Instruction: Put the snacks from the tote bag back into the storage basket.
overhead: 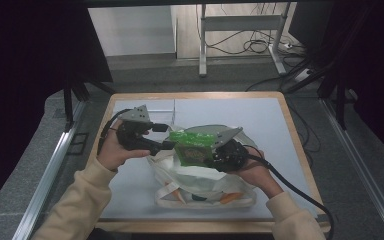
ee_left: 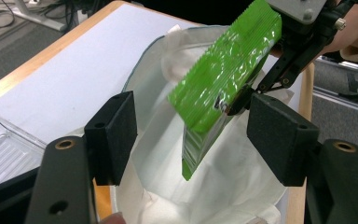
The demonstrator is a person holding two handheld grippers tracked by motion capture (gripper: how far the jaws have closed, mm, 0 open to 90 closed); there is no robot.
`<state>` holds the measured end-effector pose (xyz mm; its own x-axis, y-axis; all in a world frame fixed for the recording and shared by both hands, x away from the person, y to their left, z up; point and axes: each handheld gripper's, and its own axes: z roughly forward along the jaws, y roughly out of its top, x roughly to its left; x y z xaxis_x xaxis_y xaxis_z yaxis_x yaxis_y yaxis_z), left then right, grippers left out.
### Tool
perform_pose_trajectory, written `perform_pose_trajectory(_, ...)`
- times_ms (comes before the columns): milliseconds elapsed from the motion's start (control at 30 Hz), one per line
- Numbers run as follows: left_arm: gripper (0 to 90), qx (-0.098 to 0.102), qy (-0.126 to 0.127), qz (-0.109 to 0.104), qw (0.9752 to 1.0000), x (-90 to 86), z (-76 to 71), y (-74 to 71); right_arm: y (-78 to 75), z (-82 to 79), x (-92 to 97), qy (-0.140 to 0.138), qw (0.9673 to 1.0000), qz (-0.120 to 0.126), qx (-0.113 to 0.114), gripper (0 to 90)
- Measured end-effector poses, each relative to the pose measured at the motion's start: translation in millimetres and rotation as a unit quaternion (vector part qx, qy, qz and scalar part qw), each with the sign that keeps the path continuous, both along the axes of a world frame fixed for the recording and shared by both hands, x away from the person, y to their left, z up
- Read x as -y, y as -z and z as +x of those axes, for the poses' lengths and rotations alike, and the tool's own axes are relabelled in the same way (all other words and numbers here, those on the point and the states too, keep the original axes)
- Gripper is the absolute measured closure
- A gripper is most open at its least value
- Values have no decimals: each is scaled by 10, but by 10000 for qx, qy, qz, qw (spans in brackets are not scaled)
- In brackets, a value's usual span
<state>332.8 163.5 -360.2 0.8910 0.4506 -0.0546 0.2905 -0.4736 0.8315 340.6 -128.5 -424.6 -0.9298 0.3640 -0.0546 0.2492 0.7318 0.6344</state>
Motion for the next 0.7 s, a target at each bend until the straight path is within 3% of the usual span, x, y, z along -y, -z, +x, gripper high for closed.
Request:
perform_pose_trajectory(300, 347, -17, 269, 233, 9994, 100, 100, -44, 27, 40, -48, -150, 9997, -200, -32, 727)
perform_pose_trajectory(467, 350, -68, 546, 389, 9977, 179, 116, -49, 37, 53, -105, -236, 9991, -358, -24, 727)
perform_pose_trajectory(633, 371, -247, 785, 635, 9946, 274, 166, 6, 43, 98, -141, -308, 9988, -352, -124, 727)
perform_pose_trajectory(700, 394, -344, 907, 791, 9921, 306, 187, 49, 56, 113, -142, -328, 9987, -376, -128, 727)
